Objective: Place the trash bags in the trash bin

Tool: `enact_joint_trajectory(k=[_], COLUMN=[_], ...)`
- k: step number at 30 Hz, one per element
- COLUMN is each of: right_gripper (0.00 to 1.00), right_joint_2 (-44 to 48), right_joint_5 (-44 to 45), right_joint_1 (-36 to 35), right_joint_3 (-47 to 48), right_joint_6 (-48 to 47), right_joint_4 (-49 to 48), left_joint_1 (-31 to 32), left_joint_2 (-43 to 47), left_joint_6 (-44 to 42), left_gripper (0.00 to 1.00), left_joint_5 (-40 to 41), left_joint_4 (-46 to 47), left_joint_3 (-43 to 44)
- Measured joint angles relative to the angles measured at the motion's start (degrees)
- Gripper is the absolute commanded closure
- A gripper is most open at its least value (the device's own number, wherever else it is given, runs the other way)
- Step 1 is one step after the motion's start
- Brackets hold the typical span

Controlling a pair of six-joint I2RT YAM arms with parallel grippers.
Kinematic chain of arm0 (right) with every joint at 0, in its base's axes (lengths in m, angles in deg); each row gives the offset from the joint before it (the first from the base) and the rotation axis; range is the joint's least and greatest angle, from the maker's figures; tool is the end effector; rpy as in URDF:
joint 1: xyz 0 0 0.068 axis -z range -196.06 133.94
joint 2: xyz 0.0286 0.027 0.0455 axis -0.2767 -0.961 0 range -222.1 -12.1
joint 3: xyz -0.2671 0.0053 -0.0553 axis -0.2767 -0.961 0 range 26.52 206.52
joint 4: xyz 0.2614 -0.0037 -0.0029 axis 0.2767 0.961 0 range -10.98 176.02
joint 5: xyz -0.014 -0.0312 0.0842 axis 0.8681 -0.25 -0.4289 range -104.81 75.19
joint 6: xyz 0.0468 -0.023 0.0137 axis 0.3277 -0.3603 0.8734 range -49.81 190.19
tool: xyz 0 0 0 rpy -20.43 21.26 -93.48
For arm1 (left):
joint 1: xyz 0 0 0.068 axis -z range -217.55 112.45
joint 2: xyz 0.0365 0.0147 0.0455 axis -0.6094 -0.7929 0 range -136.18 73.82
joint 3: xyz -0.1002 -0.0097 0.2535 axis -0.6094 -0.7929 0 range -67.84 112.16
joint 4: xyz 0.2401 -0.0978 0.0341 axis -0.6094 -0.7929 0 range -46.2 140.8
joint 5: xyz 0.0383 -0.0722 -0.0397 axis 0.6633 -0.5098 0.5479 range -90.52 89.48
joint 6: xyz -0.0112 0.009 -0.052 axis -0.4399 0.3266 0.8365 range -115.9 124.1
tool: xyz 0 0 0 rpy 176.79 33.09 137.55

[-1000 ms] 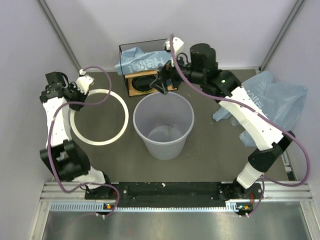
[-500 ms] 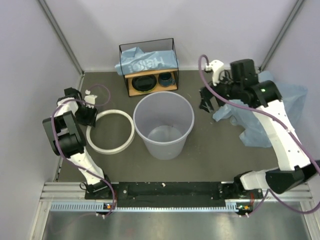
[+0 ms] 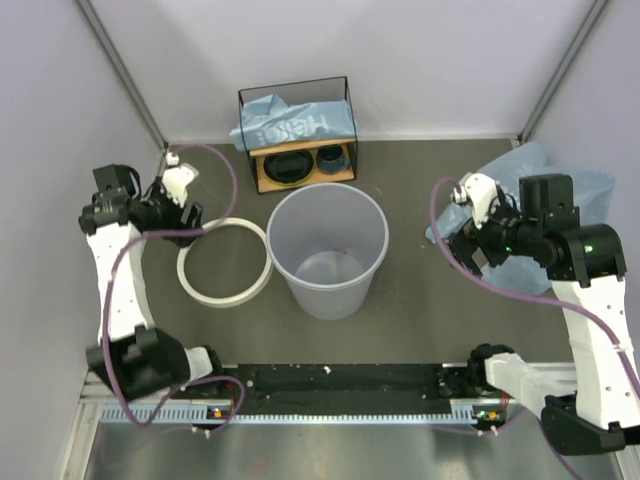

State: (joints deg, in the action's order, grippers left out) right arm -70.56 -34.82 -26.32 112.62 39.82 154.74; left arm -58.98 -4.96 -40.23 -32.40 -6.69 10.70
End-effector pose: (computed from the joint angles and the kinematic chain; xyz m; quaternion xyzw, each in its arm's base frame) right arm 0.1385 0.0373 0.4254 -0.3776 0.8408 0.0983 0.3752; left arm 0.2578 0.0810 0.3432 0.2582 0.8901 -0.0764 0.3677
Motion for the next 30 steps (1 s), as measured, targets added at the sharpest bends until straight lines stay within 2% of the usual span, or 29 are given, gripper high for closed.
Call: enact_joint_trajectory(k=[4,7,9,14,17,21,25,30], right_gripper=[0.01,0.01,0.01,0.01,0.01,0.01,0.01,0.01], right_joint_2=[2.36,2.21,1.44,-0.7,-3.65,-7.58,-13.51,-23.5], right_joint_5=[2.32,4.24,5.51,6.54,5.2,-0.79,-4.87,-5.88], right_joint_1=[2.69,6.67,8.33,9.01,9.03,9.07,9.07,9.07], right_joint_3=[-5.53,-9.94,-12.5,-13.25,-13.2,-13.25,-13.25,-13.25], right_joint_6=[-5.4,-9.9,-13.09,-20.7,-26.4,-36.15,-45.57,-57.22], right_joint_4=[0.87,1.27,1.49,1.97,1.03,-2.6,-5.46,-9.99], left_joint_1=[2.25,6.1,11.78,22.88,24.94,26.71,29.27,32.87], left_joint_2=[11.15,13.55,13.53,15.32,13.92,11.61,10.95,8.94], left_joint_6=[-11.34,-16.37,-17.66,-13.31,-10.91,-8.15,-7.02,-6.27], left_gripper=[0.25,0.25,0.25,0.25,0.24,0.23,0.23,0.23], left_joint_5=[-8.79,-13.22,-15.41,-20.04,-23.71,-27.96,-28.85,-28.7], left_joint_4=[-7.19,-10.97,-10.25,-1.62,3.45,9.66,12.66,15.56], left_joint_3=[-5.86,-12.61,-18.01,-25.55,-25.97,-27.45,-29.35,-29.51])
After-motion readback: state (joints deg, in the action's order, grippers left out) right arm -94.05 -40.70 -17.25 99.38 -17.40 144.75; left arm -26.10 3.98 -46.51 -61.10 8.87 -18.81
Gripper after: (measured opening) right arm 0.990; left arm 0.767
